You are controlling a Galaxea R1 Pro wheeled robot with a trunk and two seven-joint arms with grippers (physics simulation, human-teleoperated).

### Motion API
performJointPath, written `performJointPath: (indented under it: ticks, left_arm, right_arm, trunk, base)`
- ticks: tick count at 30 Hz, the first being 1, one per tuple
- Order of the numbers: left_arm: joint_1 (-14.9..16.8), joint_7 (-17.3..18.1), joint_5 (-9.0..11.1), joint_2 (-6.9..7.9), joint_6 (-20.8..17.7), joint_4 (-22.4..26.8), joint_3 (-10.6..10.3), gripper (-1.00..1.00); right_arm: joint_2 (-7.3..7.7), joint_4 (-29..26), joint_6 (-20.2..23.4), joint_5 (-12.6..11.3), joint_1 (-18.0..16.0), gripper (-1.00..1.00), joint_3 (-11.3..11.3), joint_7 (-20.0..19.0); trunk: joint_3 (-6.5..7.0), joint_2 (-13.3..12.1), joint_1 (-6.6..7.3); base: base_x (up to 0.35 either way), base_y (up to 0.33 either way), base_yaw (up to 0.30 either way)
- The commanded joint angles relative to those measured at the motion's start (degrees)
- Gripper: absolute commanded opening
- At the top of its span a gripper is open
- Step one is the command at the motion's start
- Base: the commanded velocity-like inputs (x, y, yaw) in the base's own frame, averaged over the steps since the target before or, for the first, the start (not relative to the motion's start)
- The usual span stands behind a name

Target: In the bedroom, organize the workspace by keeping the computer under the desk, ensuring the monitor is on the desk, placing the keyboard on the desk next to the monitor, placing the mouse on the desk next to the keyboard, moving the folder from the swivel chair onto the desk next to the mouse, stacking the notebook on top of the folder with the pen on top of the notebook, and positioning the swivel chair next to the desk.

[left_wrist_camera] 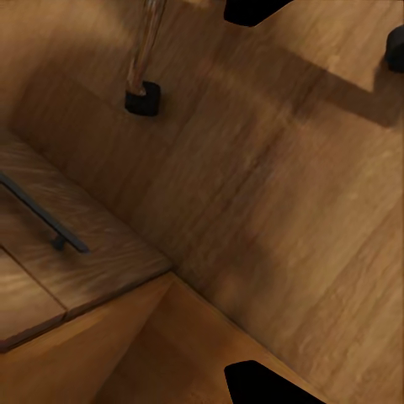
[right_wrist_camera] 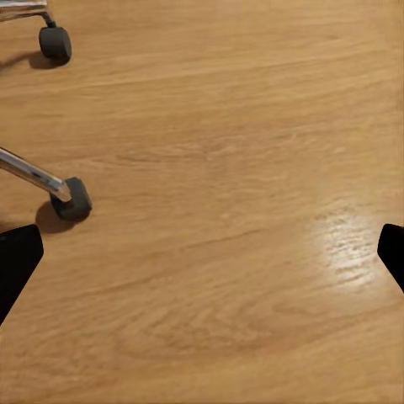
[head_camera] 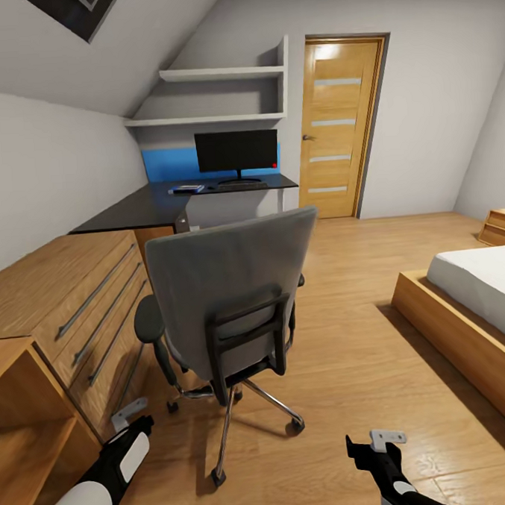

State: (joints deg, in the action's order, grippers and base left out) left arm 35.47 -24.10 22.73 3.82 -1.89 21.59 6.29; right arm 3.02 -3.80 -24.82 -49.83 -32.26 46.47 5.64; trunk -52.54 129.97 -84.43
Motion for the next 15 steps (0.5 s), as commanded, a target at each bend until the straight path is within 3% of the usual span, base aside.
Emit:
performJointPath:
  ticks: [1, 8, 15]
  left_arm:
    - [-0.01, -0.17, 0.4, 0.01, -0.17, 0.13, -0.02, 1.0]
    - [-0.02, -0.09, 0.27, 0.05, -0.02, -0.96, -0.12, 1.0]
    - [0.0, -0.07, 0.31, 0.11, 0.05, -1.36, -0.07, 1.0]
  right_arm:
    - [-0.04, -0.05, -0.12, -0.14, 0.0, 1.0, 0.48, 0.46]
    - [-0.26, 0.16, -0.52, -0.1, 0.07, 1.0, 0.47, 0.49]
    - [-0.29, 0.19, -0.57, -0.05, 0.09, 1.0, 0.47, 0.46]
  trunk:
    - [-0.05, 0.02, 0.01]
    - [-0.05, 0.02, 0.01]
    - [-0.05, 0.02, 0.01]
  base:
    - [0.0, 0.0, 0.0]
    - [0.016, 0.0, 0.0]
    - [0.206, 0.0, 0.0]
